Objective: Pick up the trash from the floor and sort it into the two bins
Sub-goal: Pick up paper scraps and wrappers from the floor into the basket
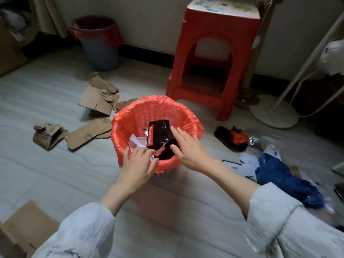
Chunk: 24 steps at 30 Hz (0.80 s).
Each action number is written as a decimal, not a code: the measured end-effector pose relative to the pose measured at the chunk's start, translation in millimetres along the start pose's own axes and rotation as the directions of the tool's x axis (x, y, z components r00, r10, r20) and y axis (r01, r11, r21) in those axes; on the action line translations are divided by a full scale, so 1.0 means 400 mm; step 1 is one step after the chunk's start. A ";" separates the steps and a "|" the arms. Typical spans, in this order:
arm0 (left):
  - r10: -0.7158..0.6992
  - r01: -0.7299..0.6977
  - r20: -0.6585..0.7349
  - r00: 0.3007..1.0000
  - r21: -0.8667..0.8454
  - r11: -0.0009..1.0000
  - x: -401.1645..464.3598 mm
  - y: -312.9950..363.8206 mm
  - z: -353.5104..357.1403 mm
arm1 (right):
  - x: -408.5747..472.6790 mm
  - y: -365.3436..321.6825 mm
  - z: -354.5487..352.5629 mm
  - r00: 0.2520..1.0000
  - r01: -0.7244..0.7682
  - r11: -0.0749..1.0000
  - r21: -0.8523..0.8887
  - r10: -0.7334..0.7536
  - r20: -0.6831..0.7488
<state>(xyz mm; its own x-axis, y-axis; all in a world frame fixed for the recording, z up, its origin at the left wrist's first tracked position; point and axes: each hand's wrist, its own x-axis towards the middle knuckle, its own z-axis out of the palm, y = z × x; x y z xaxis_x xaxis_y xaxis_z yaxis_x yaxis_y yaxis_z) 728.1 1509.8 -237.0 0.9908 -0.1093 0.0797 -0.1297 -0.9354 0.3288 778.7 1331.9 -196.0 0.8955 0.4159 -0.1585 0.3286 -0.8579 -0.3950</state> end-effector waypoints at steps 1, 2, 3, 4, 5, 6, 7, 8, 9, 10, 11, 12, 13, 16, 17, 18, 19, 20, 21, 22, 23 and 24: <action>0.012 -0.012 -0.002 1.000 -0.019 1.000 0.000 0.017 -0.011 | -0.026 0.004 -0.018 1.000 -0.018 1.000 0.007 0.018 -0.009; 0.037 -0.037 -0.010 0.999 -0.044 0.998 -0.001 0.035 -0.025 | -0.056 0.007 -0.037 0.999 -0.038 0.999 0.016 0.039 -0.015; 0.064 -0.065 -0.019 0.998 -0.081 0.995 -0.001 0.057 -0.041 | -0.090 0.010 -0.058 0.998 -0.059 0.998 0.026 0.059 -0.020; 0.089 -0.092 -0.032 0.996 -0.124 0.988 -0.001 0.081 -0.059 | -0.125 0.014 -0.080 0.997 -0.076 0.996 0.038 0.077 -0.023; 0.109 -0.116 -0.047 0.993 -0.161 0.980 -0.001 0.106 -0.075 | -0.161 0.018 -0.100 0.995 -0.092 0.995 0.045 0.093 -0.018; 0.132 -0.141 -0.056 0.990 -0.194 0.971 -0.002 0.133 -0.092 | -0.198 0.024 -0.119 0.994 -0.112 0.993 0.044 0.113 -0.011; 0.165 -0.175 -0.065 0.984 -0.217 0.960 -0.006 0.168 -0.109 | -0.243 0.033 -0.141 0.990 -0.141 0.989 0.035 0.141 0.000; 0.203 -0.213 -0.068 0.977 -0.230 0.949 -0.012 0.210 -0.122 | -0.292 0.044 -0.165 0.984 -0.175 0.984 0.025 0.175 0.016; 0.233 -0.241 -0.062 0.970 -0.243 0.939 -0.018 0.251 -0.132 | -0.340 0.055 -0.188 0.978 -0.209 0.978 0.018 0.208 0.032; 0.265 -0.269 -0.050 0.963 -0.254 0.929 -0.024 0.292 -0.140 | -0.388 0.069 -0.208 0.970 -0.240 0.971 0.013 0.239 0.041; 0.300 -0.298 -0.034 0.953 -0.264 0.917 -0.031 0.332 -0.144 | -0.436 0.082 -0.229 0.963 -0.268 0.963 0.011 0.268 0.041; 0.349 -0.338 -0.011 0.937 -0.279 0.899 -0.044 0.385 -0.147 | -0.497 0.099 -0.252 0.951 -0.308 0.951 0.020 0.307 0.031; 0.391 -0.366 0.026 0.920 -0.299 0.882 -0.053 0.429 -0.145 | -0.550 0.111 -0.275 0.940 -0.342 0.939 0.030 0.342 0.020; 0.513 -0.449 0.160 0.843 -0.313 0.837 -0.085 0.562 -0.142 | -0.701 0.151 -0.335 0.888 -0.456 0.889 0.049 0.458 -0.048; 0.551 -0.481 0.200 0.810 -0.310 0.820 -0.100 0.608 -0.143 | -0.755 0.164 -0.347 0.863 -0.495 0.867 0.067 0.499 -0.079; 0.590 -0.517 0.224 0.775 -0.310 0.797 -0.123 0.653 -0.143 | -0.814 0.175 -0.351 0.836 -0.531 0.843 0.090 0.538 -0.110; 0.620 -0.546 0.232 0.749 -0.312 0.777 -0.144 0.690 -0.143 | -0.864 0.183 -0.350 0.810 -0.559 0.822 0.110 0.570 -0.136; 0.643 -0.570 0.227 0.731 -0.314 0.759 -0.161 0.722 -0.140 | -0.907 0.191 -0.346 0.788 -0.584 0.803 0.120 0.596 -0.153; 0.661 -0.586 0.228 0.715 -0.320 0.744 -0.180 0.750 -0.134 | -0.951 0.198 -0.338 0.768 -0.609 0.784 0.121 0.620 -0.158; 0.676 -0.598 0.231 0.700 -0.327 0.732 -0.195 0.774 -0.127 | -0.987 0.206 -0.329 0.752 -0.632 0.766 0.121 0.643 -0.144; 0.691 -0.608 0.246 0.680 -0.337 0.719 -0.212 0.797 -0.113 | -1.023 0.219 -0.316 0.739 -0.654 0.748 0.117 0.664 -0.115; 0.703 -0.614 0.264 0.660 -0.350 0.708 -0.228 0.812 -0.096 | -1.048 0.237 -0.299 0.730 -0.670 0.734 0.107 0.679 -0.078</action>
<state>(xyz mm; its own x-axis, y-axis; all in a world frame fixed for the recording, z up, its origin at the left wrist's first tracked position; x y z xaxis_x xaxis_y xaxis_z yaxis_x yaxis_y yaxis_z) 594.2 1229.0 -101.2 0.5728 -0.8189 0.0353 -0.7138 -0.4772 0.5126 470.3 1040.0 -58.8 0.9005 -0.3020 -0.3129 -0.3914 -0.8763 -0.2808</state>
